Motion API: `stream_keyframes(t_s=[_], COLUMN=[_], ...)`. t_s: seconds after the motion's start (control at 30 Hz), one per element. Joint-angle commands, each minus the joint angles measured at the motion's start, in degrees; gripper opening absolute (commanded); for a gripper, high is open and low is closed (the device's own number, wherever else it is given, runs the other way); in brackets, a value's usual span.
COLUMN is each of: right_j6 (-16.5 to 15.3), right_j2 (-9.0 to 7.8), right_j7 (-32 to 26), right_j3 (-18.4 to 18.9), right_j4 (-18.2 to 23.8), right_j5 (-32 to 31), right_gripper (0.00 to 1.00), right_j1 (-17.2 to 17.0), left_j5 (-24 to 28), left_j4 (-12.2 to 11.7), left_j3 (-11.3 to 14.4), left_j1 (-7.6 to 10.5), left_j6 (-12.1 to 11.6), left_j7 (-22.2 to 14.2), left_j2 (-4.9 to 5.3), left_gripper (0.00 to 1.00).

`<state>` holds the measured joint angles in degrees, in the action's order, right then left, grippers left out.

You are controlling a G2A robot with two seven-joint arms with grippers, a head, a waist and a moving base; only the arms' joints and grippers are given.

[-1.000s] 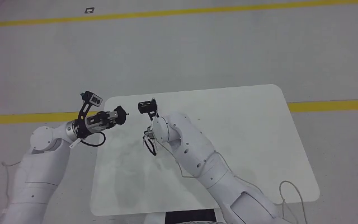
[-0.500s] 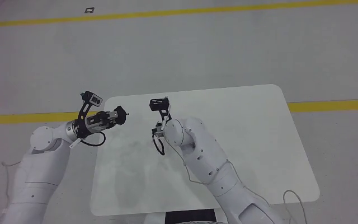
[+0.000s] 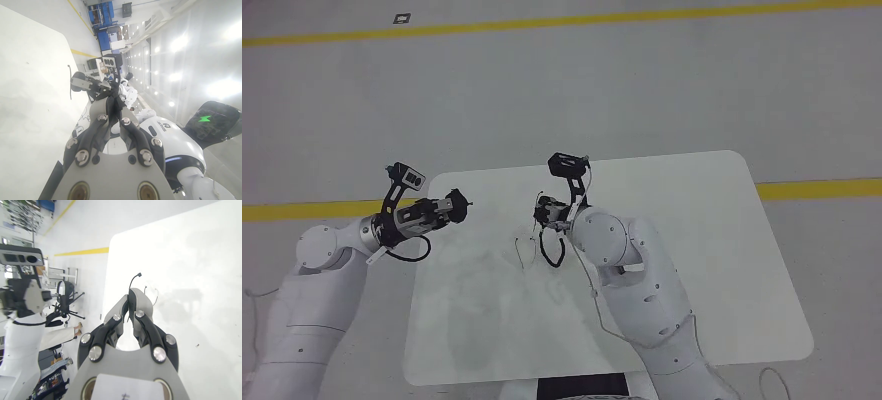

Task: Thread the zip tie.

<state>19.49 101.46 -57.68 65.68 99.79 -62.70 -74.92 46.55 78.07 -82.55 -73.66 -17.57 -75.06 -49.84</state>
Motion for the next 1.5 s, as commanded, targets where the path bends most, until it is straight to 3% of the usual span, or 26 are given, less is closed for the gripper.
stream_keyframes(t_s=[0.0,0.13,0.83,1.13,1.47], right_j6=[0.0,-0.5,-0.5,0.0,0.0], right_j2=[-0.34,-1.03,-1.03,-1.30,0.28], right_j7=[2.8,8.2,8.2,18.2,28.5], right_j3=[-0.2,-1.4,-1.4,-4.2,-9.2], right_j4=[1.1,2.4,2.4,2.3,-3.6], right_j5=[1.7,4.6,4.6,3.8,2.9], right_gripper=[0.00,0.00,0.00,0.00,0.00], right_j1=[-0.6,-1.6,-1.6,-1.2,3.3], left_j5=[0.0,0.0,0.0,0.0,0.0], left_j4=[0.0,0.0,0.0,0.0,0.0], left_j3=[0.0,0.0,0.0,0.0,0.0], left_j1=[0.00,0.00,0.00,0.00,0.00], left_j6=[0.0,0.0,0.0,0.0,0.0], left_j7=[0.0,0.0,0.0,0.0,0.0], left_j2=[0.00,0.00,0.00,0.00,0.00], left_gripper=[0.00,0.00,0.00,0.00,0.00])
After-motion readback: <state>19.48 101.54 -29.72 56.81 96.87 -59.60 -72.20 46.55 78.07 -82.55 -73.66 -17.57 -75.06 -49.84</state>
